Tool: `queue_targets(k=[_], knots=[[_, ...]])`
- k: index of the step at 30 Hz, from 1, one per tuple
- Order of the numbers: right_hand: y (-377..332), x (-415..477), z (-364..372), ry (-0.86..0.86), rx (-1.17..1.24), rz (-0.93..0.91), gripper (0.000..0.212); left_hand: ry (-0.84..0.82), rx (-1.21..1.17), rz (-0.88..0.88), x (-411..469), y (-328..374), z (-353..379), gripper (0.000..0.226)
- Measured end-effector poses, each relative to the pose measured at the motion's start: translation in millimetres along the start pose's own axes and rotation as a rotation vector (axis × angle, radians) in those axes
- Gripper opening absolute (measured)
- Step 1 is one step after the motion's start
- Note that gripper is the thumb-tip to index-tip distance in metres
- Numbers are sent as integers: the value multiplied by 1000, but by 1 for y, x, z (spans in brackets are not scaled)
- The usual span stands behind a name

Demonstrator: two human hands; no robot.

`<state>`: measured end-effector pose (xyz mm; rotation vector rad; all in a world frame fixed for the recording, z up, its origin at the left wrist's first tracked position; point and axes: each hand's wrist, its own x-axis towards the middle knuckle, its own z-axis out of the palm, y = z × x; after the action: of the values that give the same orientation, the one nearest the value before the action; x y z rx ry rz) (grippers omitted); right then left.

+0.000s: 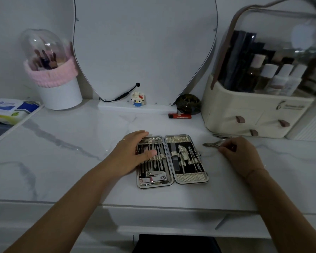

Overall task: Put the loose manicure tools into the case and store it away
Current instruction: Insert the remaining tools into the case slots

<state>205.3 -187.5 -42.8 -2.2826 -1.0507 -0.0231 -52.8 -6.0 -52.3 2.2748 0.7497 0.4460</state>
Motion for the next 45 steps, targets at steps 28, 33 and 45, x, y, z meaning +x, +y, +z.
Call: queue_targets(k=[28,33,45], knots=[[-38,29,5,-383,773,-51,9,-39,59,240,65,38,33,19],[-31,33,6,-415,861,-16,8,-91,73,204,69,44,35,25],[-23,30,-2,-552,785,4,15,-298,93,143,79,52,25,10]])
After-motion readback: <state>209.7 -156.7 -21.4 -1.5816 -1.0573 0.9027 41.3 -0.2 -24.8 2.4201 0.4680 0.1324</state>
